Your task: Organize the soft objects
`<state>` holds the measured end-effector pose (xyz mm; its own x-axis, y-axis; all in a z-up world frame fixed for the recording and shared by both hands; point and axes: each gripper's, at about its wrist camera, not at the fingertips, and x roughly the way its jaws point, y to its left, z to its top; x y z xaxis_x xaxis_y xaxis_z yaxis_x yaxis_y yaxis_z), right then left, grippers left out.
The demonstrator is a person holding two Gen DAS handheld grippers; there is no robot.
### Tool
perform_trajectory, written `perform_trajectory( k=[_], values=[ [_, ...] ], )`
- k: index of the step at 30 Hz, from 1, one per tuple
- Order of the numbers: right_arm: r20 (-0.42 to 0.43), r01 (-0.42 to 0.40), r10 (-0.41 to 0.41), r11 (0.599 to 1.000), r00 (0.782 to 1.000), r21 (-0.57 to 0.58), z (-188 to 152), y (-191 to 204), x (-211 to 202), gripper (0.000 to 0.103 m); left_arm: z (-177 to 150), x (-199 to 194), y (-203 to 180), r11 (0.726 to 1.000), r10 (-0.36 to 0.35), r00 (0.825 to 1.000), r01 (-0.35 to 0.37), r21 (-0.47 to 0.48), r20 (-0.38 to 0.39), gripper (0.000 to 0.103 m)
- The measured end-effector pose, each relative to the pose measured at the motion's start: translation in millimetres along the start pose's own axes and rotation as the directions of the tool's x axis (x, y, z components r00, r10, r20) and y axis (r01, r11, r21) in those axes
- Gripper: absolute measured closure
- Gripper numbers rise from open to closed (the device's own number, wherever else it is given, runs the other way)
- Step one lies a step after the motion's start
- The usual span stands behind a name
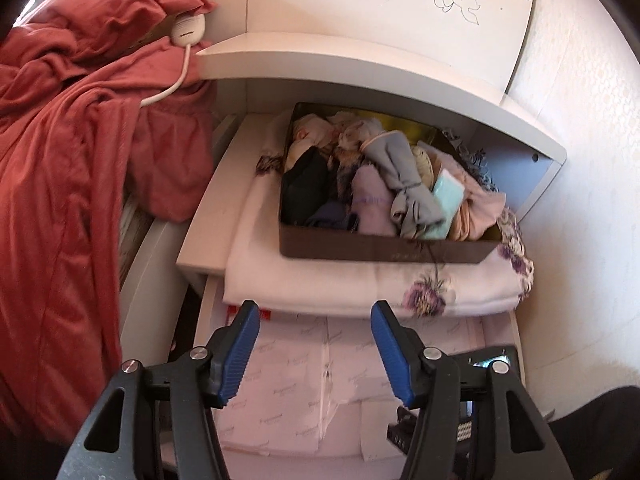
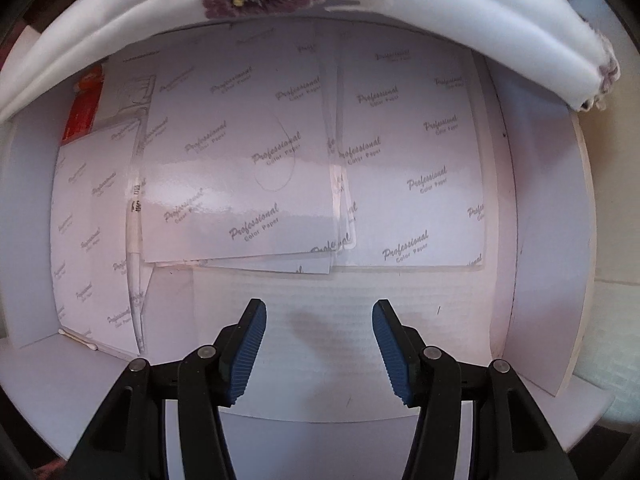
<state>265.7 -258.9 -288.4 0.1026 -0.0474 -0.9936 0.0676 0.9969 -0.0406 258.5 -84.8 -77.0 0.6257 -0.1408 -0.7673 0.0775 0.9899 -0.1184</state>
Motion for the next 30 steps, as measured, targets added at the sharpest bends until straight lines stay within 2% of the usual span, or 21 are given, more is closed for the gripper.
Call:
perform_trajectory(
  k=[12, 18, 25, 30],
  values=[
    [0.114, 0.044, -0.043, 0.999, 0.993, 0.000, -5, -3, -35, 0.039, -29, -30, 4, 1.000, 0.008, 1.000, -0.008, 0.011, 0.023, 0.044],
    [0.186, 0.048, -0.044, 0.999, 0.982, -0.018, -8, 5, -69, 0.036, -33, -44, 3, 1.000, 0.000, 0.999, 0.000, 0.012, 0.047, 0.044],
    [0.294, 0.016, -0.009, 1.000, 0.956, -0.022, -17, 15, -120, 0.034, -36, -70, 3, 1.000, 0.004, 0.994, -0.005, 0.017, 0.106, 0.044],
    [0.390, -0.018, 0.024, 1.000, 0.921, -0.019, -29, 17, -157, 0.032, -37, -92, 0, 0.999, 0.014, 0.986, -0.019, 0.028, 0.166, 0.044]
  ],
)
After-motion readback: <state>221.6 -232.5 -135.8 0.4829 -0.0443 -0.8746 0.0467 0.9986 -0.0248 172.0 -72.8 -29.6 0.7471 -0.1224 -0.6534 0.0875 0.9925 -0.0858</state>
